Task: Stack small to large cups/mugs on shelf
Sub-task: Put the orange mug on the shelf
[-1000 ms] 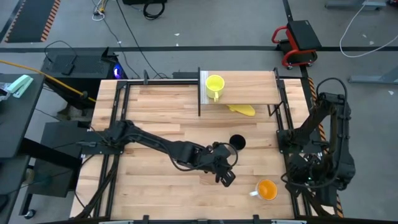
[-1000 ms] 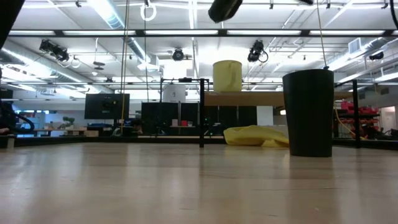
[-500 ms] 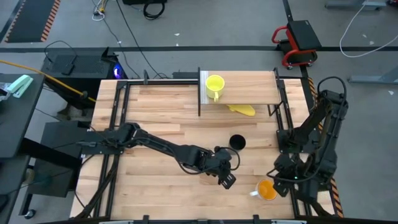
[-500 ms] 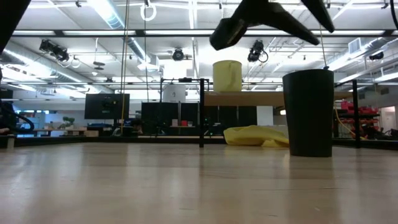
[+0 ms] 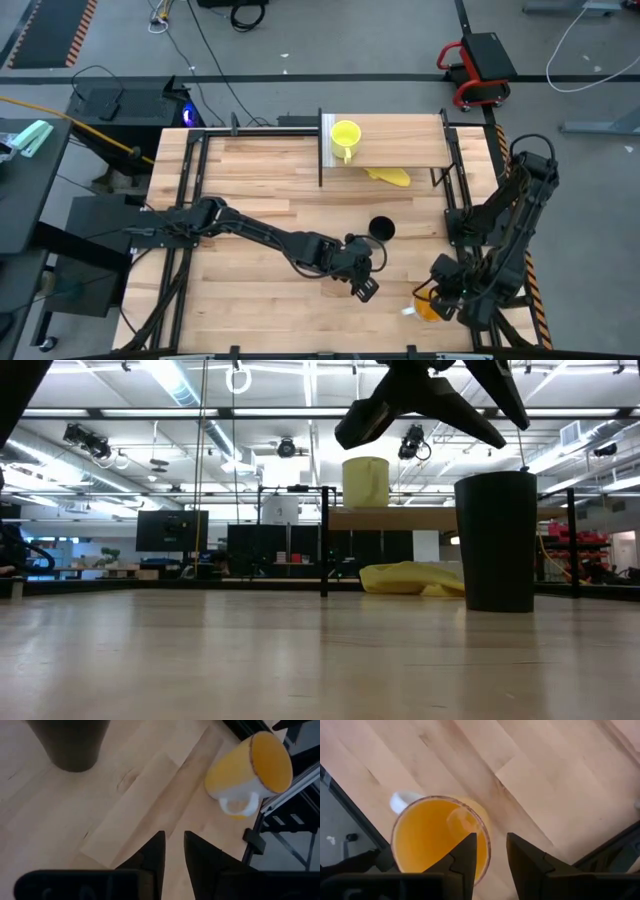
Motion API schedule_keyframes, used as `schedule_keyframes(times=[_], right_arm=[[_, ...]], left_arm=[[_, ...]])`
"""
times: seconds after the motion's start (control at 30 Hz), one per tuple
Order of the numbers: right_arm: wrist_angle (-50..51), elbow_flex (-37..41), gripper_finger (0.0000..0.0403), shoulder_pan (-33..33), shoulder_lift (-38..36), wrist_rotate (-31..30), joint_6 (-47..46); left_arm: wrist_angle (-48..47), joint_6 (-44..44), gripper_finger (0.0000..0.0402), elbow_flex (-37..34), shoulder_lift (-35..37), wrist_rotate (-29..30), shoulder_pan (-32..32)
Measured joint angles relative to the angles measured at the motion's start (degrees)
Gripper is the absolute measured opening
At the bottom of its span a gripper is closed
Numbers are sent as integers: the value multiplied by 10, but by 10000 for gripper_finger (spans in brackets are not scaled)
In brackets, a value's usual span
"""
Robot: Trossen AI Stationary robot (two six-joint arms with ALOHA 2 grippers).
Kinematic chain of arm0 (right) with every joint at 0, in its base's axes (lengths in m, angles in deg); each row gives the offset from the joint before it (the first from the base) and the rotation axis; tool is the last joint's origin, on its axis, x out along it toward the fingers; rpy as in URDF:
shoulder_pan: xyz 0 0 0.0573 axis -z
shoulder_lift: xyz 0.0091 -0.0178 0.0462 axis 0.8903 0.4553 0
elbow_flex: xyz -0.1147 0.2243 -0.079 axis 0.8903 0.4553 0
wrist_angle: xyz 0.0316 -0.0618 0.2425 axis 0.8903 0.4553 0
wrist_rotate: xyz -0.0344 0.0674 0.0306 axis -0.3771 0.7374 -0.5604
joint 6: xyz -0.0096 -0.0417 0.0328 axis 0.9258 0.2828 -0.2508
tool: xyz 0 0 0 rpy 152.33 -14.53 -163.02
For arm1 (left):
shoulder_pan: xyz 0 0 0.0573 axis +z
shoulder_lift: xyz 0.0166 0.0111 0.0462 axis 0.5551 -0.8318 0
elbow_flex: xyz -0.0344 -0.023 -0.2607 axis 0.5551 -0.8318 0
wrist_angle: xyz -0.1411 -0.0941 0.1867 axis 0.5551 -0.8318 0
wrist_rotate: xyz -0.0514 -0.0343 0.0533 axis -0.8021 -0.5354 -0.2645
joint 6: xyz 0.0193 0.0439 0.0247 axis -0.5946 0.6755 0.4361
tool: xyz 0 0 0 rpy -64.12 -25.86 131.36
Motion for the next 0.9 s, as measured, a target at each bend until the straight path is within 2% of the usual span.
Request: schedule_keyframes(times=[0.27,0.67,0.9], right_arm=[[-31,3,112,-2,32,6,3],[-83,61,110,-2,25,27,-13],[-91,81,73,3,25,37,-21]], left_arm=[[-24,0,82,0,0,0,1],[-58,-15,67,0,0,-2,-2],[-108,-22,68,0,1,-2,-1]])
